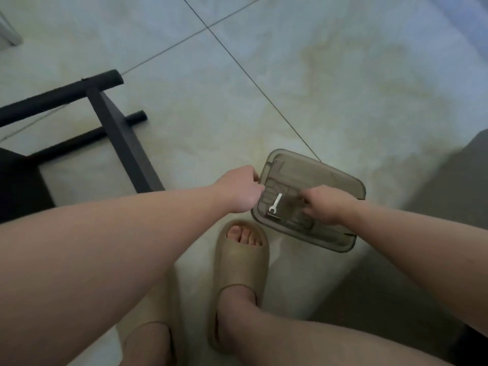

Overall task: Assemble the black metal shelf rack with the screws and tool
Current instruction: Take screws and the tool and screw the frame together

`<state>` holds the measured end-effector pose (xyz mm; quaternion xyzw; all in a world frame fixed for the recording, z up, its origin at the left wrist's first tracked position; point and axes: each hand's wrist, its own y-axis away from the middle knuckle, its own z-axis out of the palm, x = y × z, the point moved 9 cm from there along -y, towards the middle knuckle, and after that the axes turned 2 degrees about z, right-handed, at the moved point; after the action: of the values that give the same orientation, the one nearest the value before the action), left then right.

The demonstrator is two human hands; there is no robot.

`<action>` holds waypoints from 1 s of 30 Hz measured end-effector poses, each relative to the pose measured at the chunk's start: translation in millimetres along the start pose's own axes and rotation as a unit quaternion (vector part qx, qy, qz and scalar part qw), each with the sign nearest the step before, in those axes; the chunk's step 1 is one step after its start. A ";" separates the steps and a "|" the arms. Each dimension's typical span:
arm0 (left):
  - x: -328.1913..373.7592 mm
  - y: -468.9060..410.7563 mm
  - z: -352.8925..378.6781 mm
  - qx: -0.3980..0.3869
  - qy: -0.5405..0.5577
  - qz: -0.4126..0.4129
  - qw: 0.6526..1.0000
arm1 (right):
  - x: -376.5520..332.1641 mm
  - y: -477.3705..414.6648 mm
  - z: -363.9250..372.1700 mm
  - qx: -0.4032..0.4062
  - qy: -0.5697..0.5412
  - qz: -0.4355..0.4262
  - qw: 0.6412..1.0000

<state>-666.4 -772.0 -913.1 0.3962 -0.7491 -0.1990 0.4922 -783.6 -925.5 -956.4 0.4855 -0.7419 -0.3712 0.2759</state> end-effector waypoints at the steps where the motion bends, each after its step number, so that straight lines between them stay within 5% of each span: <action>1: -0.9 -3.1 1.7 0.009 0.012 0.005 1.000 | -5.5 -3.5 3.0 0.006 -0.007 -0.015 1.000; 9: 0.7 -9.6 9.4 0.026 0.054 0.022 0.998 | -59.9 -26.6 15.5 0.089 0.025 -0.114 0.989; 17: 5.4 -0.8 4.5 0.023 0.058 0.023 0.998 | -57.0 -28.8 14.4 0.080 0.024 -0.094 0.992; 30: -12.7 115.1 -112.6 0.121 -0.102 0.002 0.987 | -81.3 96.7 -136.9 0.257 -0.119 -0.094 0.955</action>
<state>-608.8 -681.8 -792.2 0.4289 -0.8148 -0.1459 0.3618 -697.4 -864.6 -802.9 0.5595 -0.7908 -0.2476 0.0155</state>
